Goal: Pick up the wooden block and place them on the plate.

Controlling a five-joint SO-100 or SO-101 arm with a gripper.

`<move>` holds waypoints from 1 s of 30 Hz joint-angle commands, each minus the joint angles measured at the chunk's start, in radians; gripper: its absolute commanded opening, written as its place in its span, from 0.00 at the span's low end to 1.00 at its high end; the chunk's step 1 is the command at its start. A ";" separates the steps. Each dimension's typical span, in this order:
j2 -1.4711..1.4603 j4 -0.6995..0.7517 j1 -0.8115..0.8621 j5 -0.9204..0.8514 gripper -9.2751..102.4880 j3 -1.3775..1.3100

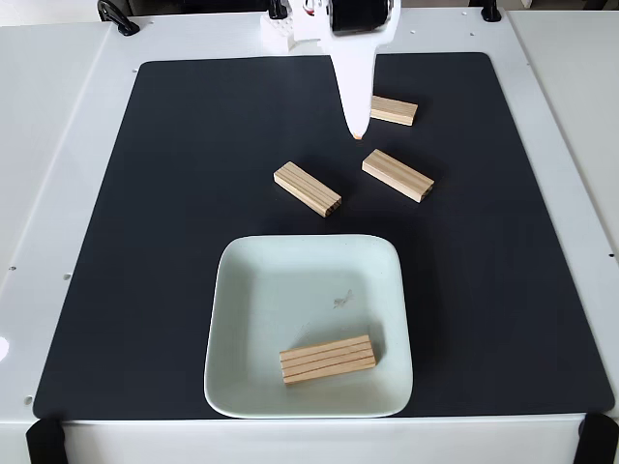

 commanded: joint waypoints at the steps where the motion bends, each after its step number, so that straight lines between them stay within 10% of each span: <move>1: 0.166 0.002 -0.052 0.123 0.08 0.144; 8: 0.117 0.029 -0.179 0.393 0.08 0.107; 18: -0.308 0.506 -0.229 0.689 0.08 -0.448; 30: -0.548 0.577 -0.149 0.782 0.08 -0.657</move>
